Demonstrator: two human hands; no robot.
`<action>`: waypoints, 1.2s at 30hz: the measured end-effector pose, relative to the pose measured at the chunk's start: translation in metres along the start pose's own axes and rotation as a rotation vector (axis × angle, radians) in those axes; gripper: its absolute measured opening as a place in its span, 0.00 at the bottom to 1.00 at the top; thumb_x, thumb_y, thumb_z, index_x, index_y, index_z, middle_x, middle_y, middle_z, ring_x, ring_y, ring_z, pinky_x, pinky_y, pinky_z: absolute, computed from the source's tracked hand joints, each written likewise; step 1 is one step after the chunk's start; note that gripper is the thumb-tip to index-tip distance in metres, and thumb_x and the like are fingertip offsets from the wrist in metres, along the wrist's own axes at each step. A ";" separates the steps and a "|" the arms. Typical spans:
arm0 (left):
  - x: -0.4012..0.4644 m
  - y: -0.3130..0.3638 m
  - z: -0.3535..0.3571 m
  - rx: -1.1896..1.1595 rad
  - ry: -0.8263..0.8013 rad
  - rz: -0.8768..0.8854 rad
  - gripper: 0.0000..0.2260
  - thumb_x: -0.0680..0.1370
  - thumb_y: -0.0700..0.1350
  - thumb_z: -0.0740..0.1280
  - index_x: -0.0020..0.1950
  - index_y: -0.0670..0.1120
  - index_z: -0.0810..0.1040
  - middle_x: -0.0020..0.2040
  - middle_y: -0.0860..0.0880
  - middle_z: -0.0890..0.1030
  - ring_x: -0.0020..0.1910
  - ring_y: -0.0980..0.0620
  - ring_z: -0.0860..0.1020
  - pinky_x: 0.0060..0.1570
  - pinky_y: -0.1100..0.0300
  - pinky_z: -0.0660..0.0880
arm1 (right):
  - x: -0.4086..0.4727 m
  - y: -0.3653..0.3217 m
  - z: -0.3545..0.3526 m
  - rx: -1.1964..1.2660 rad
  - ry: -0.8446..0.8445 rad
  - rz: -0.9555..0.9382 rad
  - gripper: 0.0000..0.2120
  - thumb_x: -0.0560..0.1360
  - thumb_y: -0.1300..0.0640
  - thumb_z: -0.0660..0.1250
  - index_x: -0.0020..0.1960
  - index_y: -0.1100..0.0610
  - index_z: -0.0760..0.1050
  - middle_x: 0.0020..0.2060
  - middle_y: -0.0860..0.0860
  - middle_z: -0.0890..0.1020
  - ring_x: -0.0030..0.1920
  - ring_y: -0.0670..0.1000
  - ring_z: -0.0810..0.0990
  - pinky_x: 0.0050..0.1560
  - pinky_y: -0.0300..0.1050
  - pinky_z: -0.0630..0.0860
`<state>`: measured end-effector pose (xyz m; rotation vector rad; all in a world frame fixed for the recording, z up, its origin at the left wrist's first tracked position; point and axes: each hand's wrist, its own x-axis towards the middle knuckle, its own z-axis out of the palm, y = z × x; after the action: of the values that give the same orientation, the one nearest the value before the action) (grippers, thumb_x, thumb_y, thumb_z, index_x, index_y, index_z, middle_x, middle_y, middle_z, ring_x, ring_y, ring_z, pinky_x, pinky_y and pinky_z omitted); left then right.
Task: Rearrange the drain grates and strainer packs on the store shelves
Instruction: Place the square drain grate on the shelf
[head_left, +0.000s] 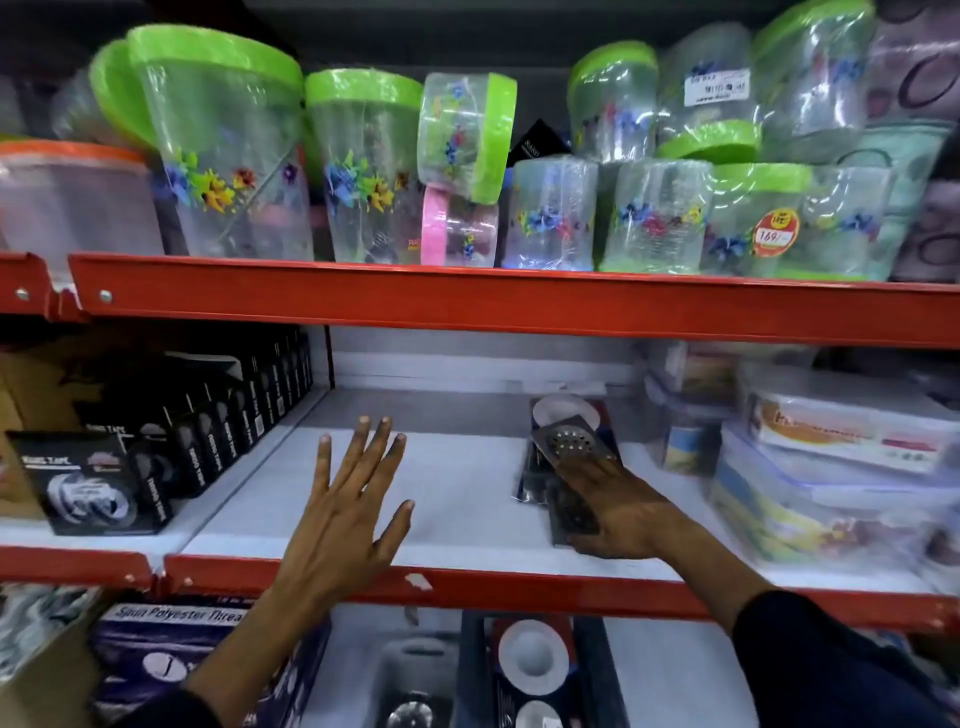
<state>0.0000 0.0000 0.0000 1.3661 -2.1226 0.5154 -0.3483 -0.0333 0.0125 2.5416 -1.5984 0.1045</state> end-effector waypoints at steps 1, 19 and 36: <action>-0.002 -0.005 0.001 -0.003 -0.022 -0.021 0.31 0.80 0.57 0.54 0.79 0.46 0.52 0.81 0.46 0.51 0.80 0.48 0.45 0.77 0.38 0.47 | 0.001 0.001 0.000 0.031 -0.042 0.022 0.46 0.67 0.37 0.66 0.78 0.50 0.51 0.79 0.53 0.57 0.77 0.57 0.58 0.76 0.48 0.59; -0.023 -0.067 0.037 -0.118 -0.237 -0.208 0.33 0.79 0.63 0.47 0.80 0.50 0.48 0.81 0.51 0.45 0.79 0.55 0.36 0.78 0.42 0.39 | 0.039 -0.041 -0.014 0.045 0.084 -0.032 0.46 0.62 0.28 0.65 0.74 0.44 0.57 0.73 0.48 0.66 0.71 0.53 0.66 0.74 0.55 0.60; -0.024 -0.073 0.038 -0.173 -0.252 -0.255 0.38 0.71 0.57 0.48 0.80 0.46 0.48 0.81 0.47 0.47 0.79 0.52 0.36 0.78 0.44 0.41 | 0.177 -0.140 0.041 0.178 -0.065 -0.060 0.43 0.68 0.27 0.61 0.76 0.49 0.60 0.75 0.53 0.65 0.72 0.60 0.63 0.67 0.59 0.60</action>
<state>0.0653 -0.0359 -0.0431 1.6388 -2.0843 0.0577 -0.1457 -0.1375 -0.0158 2.7512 -1.6000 0.1667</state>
